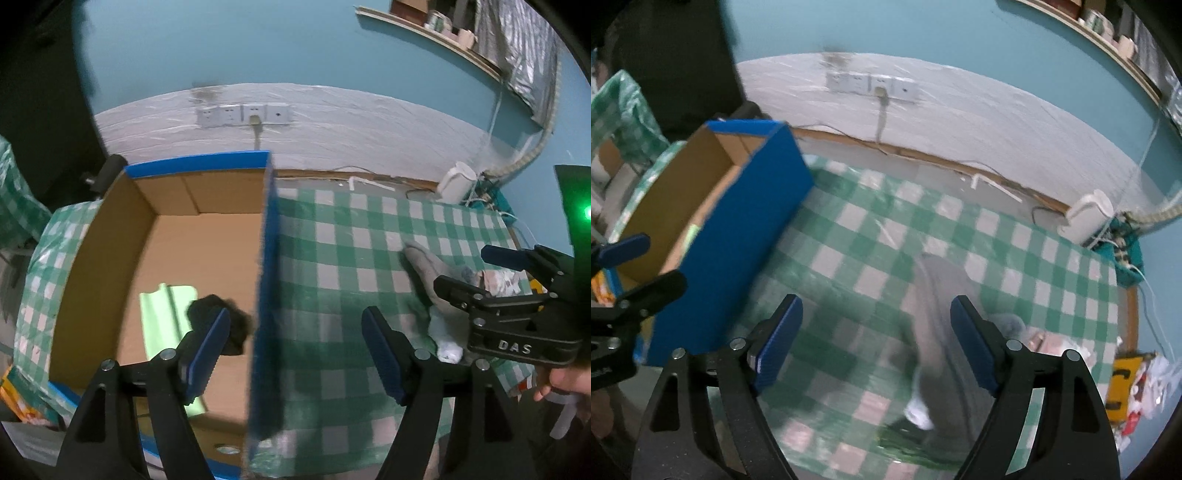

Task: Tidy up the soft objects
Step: 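Move both tools back to the table and lower the right tool onto the grey mitten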

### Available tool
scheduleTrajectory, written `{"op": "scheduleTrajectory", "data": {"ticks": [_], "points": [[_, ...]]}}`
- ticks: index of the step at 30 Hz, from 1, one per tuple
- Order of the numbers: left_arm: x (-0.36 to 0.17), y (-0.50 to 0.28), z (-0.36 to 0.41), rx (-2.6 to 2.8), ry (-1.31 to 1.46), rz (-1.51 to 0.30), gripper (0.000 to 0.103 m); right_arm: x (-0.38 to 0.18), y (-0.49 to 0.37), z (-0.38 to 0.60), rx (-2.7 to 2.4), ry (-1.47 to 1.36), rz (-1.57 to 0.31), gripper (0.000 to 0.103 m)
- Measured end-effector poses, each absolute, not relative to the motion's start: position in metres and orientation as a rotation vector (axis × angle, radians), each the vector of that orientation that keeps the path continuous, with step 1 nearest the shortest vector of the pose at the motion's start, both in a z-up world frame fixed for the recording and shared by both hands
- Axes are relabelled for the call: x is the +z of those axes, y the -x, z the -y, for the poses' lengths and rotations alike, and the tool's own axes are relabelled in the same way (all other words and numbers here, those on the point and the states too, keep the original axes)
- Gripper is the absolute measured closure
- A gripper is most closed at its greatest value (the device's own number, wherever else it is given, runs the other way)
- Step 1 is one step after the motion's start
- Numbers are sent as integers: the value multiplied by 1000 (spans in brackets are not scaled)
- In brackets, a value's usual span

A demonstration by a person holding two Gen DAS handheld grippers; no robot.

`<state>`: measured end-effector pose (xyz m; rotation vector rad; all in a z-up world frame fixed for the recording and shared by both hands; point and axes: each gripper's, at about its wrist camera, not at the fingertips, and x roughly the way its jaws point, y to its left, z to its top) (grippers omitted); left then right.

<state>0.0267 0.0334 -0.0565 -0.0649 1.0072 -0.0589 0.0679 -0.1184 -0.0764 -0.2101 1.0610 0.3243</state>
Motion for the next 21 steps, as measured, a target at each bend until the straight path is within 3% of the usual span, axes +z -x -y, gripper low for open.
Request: {"op": "scheduleTrajectory", "data": {"ticks": [21], "points": [[-119,-46,41,-170,-29,-1172,27,-150,-78,168,205,275,-1215,19]]}}
